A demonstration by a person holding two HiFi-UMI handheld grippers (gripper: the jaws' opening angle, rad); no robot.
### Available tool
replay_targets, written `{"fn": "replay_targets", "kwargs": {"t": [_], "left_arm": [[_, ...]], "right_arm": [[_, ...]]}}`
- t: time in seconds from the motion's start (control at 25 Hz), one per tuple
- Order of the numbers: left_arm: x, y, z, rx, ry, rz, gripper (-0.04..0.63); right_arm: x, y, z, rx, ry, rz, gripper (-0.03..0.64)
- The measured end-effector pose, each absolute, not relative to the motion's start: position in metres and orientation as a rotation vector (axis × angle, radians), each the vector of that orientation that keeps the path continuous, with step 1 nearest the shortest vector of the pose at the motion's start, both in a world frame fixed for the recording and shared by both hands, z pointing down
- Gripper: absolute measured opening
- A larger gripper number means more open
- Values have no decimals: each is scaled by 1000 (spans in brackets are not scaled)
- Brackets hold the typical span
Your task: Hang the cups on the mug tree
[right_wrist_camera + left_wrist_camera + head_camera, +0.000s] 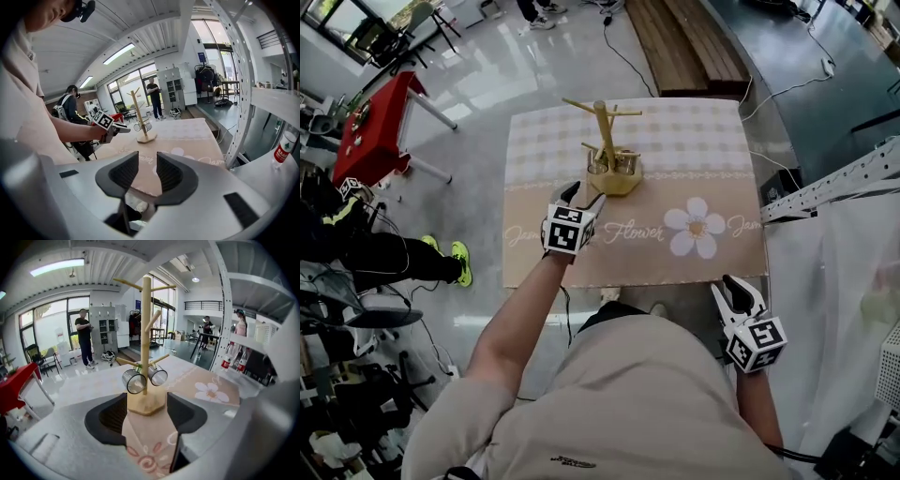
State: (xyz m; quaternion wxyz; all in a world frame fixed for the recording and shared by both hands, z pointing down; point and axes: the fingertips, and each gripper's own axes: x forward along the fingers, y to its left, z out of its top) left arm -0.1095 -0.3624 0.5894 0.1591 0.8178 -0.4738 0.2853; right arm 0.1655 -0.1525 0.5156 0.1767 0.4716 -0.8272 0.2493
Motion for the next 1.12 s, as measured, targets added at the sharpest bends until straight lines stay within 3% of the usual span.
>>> {"fn": "replay_targets", "kwargs": {"t": [0.24,0.4,0.48,0.64,0.88,1.12], "left_arm": [[-85,-289,566,2276,-1239,622,239],[-55,-230,548,2266,-1147,507,55],[-40,-199,538,2252,-1106,453,9],[-3,-145,514,2277,-986,389,8],[38,-79,503,2391,-850,528,8],[41,-52,480,2400,-773,419,8]], "right_arm": [[169,-153,516,1211,-2432,679,116],[169,-153,518,1123,-2467,629,89],[167,-152,518,1067,-2492,613,66],[161,-153,515,989,-2550,615,34],[139,-144,512,895,-2590,548,25],[107,-109,511,764,-2581,441,21]]}}
